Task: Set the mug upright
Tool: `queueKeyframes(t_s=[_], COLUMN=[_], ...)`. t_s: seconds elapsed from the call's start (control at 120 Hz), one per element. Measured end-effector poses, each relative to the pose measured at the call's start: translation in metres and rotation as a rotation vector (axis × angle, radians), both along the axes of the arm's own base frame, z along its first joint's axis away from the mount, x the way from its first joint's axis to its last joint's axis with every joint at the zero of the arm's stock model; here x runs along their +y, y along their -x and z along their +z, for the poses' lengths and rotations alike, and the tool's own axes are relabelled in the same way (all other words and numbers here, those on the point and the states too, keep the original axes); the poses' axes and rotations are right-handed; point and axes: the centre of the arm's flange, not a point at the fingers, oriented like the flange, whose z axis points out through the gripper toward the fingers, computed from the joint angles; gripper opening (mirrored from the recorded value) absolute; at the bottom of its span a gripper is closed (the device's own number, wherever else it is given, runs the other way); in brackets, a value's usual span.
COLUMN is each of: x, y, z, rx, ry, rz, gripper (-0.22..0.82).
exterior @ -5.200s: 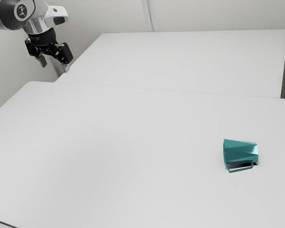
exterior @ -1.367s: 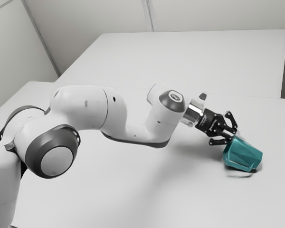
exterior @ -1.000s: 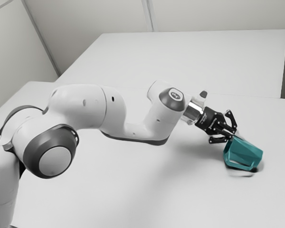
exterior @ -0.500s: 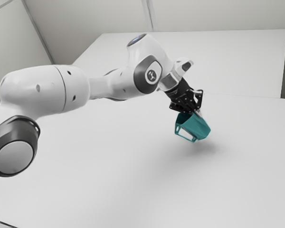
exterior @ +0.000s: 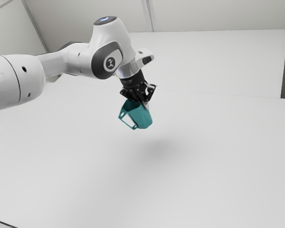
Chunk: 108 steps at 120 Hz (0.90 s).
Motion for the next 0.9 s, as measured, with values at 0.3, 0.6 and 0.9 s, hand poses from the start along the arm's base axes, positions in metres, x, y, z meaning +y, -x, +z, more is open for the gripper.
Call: queueKeyframes(t_s=[0.3,0.6,0.9], x=[0.032,0.055,0.075], y=[0.028,0.052,0.053], z=[-0.010,-0.043,-0.072], rx=[0.025,0.059,0.043], ry=[-0.101,-0.147,-0.164], rz=[-0.014,-0.013,0.000], gripper=[-0.18,-0.18,-0.18])
